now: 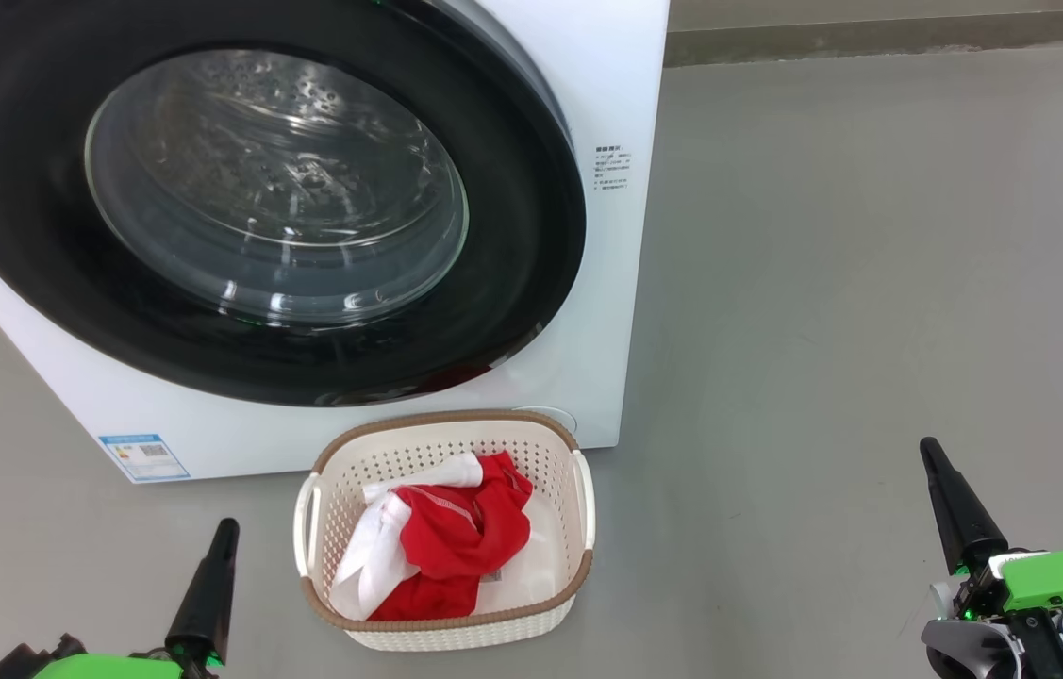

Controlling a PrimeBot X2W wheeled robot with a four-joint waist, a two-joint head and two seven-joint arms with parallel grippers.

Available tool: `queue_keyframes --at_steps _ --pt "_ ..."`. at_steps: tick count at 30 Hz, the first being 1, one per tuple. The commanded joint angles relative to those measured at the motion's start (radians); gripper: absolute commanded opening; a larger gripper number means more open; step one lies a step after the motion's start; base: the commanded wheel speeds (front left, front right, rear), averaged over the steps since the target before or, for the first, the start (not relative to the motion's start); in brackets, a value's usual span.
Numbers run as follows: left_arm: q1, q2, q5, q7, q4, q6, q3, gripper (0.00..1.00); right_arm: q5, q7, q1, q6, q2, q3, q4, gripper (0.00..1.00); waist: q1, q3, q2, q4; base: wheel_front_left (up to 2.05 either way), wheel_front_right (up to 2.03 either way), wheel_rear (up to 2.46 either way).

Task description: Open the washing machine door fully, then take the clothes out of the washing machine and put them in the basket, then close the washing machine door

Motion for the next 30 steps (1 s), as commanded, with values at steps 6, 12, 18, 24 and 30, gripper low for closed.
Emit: queue_keyframes --at_steps 6,12,18,24,30 --pt "-0.041 0.01 -0.007 0.005 -0.02 -0.007 0.035 0.0 0.001 0.005 -0.043 0.001 -0.004 0.013 -0.024 0.0 0.0 0.0 0.0 0.0 0.0 0.0 0.0" --pt "-0.041 0.01 -0.007 0.005 -0.02 -0.007 0.035 0.0 0.0 0.005 -0.043 0.001 -0.004 0.013 -0.024 0.0 0.0 0.0 0.0 0.0 0.0 0.0 0.0" --pt "-0.041 0.01 -0.007 0.005 -0.02 -0.007 0.035 0.0 0.0 0.005 -0.043 0.001 -0.004 0.012 -0.024 0.0 0.0 0.0 0.0 0.0 0.0 0.0 0.0" --pt "-0.041 0.01 -0.007 0.005 -0.02 -0.007 0.035 0.0 0.0 0.005 -0.043 0.001 -0.004 0.012 -0.024 0.0 0.0 0.0 0.0 0.0 0.0 0.0 0.0" --pt "-0.041 0.01 -0.007 0.005 -0.02 -0.007 0.035 0.0 0.0 0.006 -0.043 0.001 -0.003 0.012 -0.024 0.0 0.0 0.0 0.0 0.0 0.0 0.0 0.0"
